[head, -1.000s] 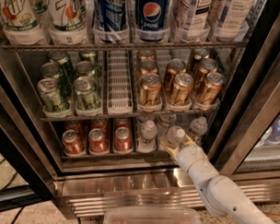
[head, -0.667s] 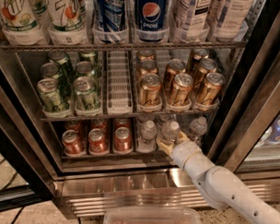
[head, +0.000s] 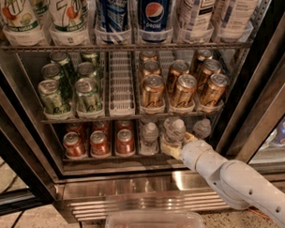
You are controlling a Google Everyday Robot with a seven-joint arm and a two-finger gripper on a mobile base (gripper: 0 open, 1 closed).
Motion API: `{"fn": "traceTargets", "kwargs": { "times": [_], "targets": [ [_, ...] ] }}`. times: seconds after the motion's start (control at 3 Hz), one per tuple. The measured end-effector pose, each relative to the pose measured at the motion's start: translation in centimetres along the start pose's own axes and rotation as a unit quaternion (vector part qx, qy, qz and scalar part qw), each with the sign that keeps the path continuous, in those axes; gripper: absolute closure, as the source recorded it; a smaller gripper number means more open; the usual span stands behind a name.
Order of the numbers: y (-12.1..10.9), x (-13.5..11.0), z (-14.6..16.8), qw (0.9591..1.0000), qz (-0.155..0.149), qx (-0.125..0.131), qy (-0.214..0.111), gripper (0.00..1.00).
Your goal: Pick water bottle from bottom shelf of fridge
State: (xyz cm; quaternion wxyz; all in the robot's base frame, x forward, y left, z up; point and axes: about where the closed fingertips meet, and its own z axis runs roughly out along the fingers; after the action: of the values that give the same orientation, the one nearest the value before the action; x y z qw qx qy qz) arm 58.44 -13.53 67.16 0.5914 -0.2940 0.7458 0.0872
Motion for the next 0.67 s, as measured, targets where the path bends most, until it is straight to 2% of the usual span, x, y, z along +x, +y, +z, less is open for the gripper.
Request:
{"fn": "traceTargets", "kwargs": {
  "times": [0.33,0.67],
  "targets": [
    [0.1,0.0,0.0,1.0000,-0.001,-0.001,0.000,1.00],
    [1.2,0.2,-1.4,0.9997,-0.002,-0.020,0.010,1.00]
  ]
}}
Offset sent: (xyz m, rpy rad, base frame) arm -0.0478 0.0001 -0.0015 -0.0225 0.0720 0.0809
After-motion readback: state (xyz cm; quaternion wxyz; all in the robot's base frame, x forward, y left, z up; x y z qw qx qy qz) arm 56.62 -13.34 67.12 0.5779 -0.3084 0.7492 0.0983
